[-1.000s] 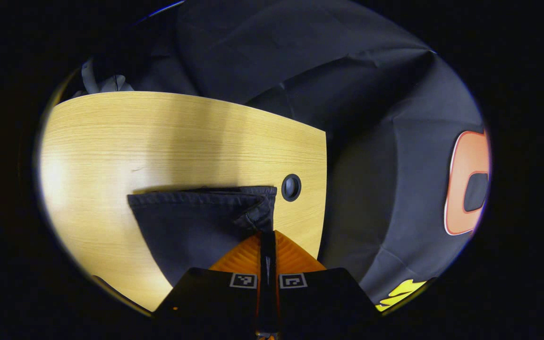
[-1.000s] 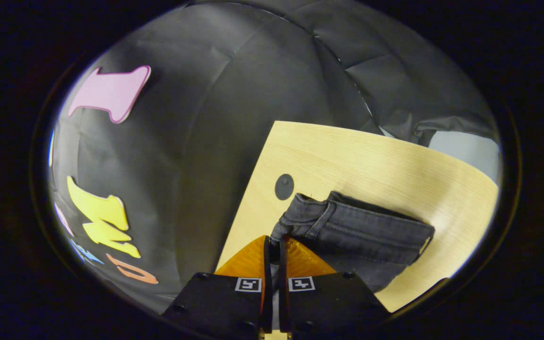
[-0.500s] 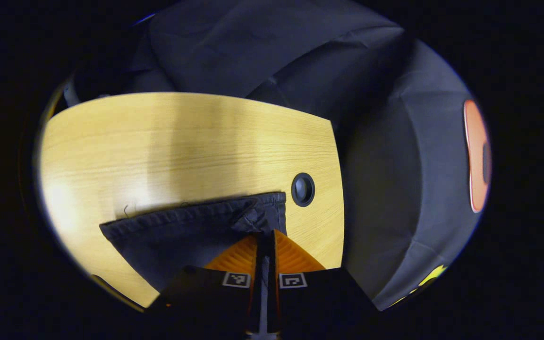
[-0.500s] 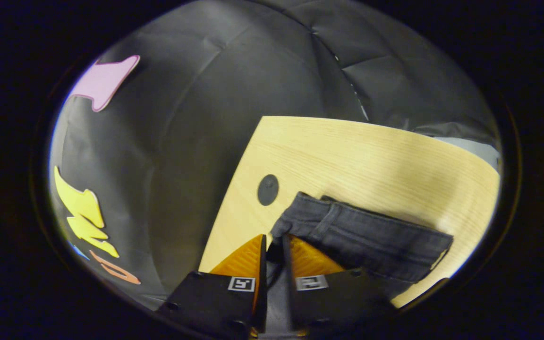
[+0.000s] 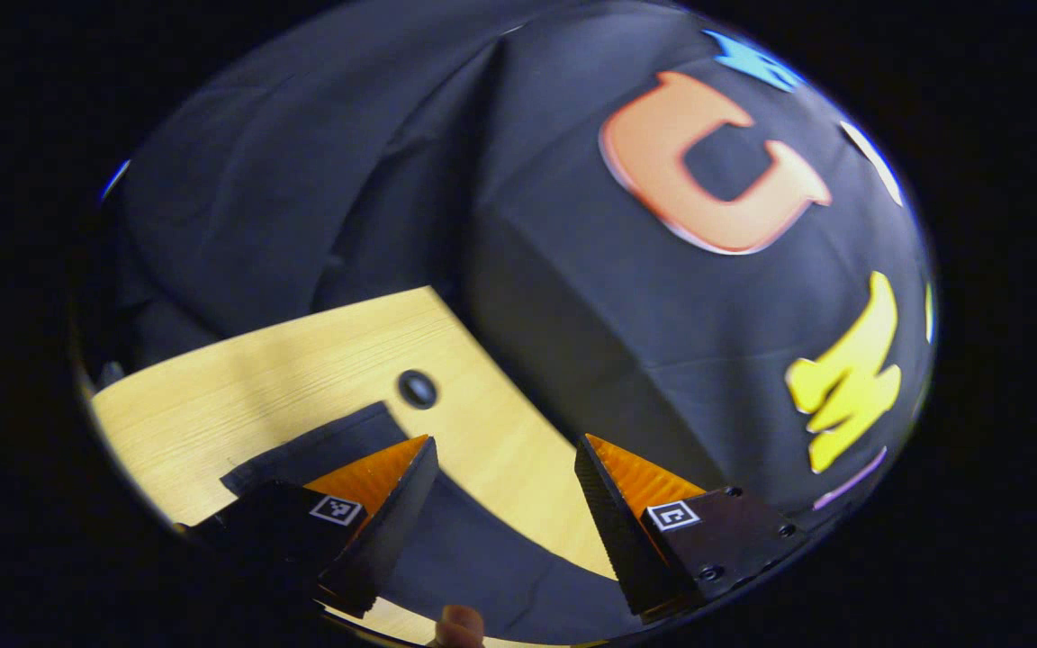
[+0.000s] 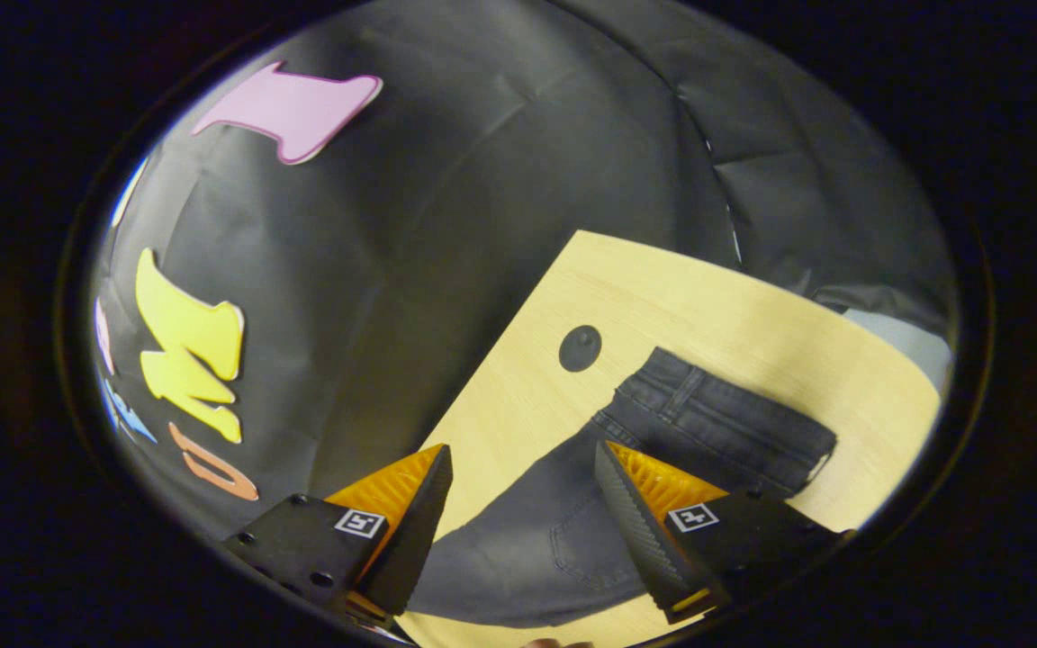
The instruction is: Grasp the waist and the cuffs of the jeans and fold them to make the two legs overlap; first hold the waist and fold one-third of the jeans toward the cuffs, then hold the cuffs and fold the remaining one-third in the same direction to finish folding.
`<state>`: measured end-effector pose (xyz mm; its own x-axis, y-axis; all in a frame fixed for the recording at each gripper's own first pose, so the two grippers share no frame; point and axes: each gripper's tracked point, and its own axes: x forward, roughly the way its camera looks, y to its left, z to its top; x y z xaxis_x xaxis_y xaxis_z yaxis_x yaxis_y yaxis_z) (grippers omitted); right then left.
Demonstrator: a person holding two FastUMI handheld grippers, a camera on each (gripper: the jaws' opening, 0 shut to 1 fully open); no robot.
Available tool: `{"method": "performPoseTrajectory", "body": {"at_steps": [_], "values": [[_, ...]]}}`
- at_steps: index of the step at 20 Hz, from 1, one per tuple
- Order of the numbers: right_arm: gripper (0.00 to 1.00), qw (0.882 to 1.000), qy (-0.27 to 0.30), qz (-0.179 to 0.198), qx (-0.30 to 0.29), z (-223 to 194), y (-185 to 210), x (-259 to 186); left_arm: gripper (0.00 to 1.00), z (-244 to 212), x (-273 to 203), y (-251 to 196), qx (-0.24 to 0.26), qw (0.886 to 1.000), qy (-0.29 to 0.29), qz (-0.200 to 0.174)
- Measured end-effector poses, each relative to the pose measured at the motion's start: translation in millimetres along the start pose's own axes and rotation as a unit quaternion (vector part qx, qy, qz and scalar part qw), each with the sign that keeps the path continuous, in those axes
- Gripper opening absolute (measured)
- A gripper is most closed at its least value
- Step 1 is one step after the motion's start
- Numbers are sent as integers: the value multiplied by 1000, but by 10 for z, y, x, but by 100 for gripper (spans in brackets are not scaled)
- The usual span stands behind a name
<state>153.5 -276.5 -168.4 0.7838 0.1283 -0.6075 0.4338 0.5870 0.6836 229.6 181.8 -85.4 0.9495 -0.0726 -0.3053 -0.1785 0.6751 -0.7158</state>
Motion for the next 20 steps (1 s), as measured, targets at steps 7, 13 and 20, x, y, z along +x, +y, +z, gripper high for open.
{"method": "performPoseTrajectory", "body": {"at_steps": [7,13,20], "values": [[98,996,-37,-78,-1,-24,-792,-673,98,-136,-1026,-1072,301,944,-111,-84],[98,988,-17,-114,102,-271,-1382,-633,99,-659,-1091,-1153,393,907,-103,-108],[98,986,4,-104,132,-428,-1292,-349,99,-1355,-1545,-1401,355,922,-34,-148]]}}
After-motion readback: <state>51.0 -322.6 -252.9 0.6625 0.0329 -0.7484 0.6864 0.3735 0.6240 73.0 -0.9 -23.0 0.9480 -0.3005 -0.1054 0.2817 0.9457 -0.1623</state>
